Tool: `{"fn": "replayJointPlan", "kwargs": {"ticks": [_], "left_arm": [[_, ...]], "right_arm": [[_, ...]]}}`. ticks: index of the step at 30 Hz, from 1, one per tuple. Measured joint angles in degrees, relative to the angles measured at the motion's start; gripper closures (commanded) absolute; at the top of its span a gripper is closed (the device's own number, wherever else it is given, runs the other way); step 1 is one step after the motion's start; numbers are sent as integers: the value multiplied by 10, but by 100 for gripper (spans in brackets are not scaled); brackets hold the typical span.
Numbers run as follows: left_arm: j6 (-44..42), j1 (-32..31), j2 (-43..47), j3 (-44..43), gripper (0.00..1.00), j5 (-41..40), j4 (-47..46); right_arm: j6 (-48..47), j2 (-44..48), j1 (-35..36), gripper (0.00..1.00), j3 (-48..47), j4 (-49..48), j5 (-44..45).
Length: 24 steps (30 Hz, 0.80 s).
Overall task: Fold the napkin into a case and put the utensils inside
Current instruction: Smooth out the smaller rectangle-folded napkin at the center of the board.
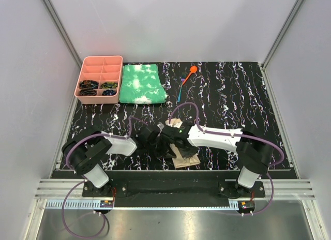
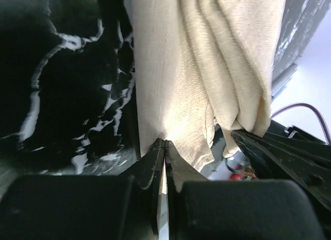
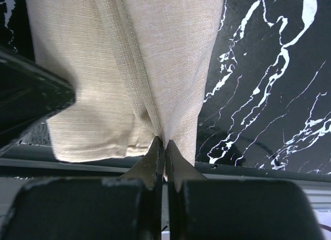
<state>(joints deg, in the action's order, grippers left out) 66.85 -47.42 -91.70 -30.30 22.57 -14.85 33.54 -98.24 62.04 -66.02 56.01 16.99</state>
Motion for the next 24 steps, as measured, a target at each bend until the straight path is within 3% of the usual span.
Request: {"fn": "replayJointPlan", "kwargs": {"ticks": [11, 24], "left_arm": [[18, -15, -18, -1, 95, 8, -30], [17, -18, -18, -3, 96, 5, -27]], "right_arm": [[13, 37, 0, 100, -6, -13, -26], [73, 35, -3, 100, 41, -155, -127]]}}
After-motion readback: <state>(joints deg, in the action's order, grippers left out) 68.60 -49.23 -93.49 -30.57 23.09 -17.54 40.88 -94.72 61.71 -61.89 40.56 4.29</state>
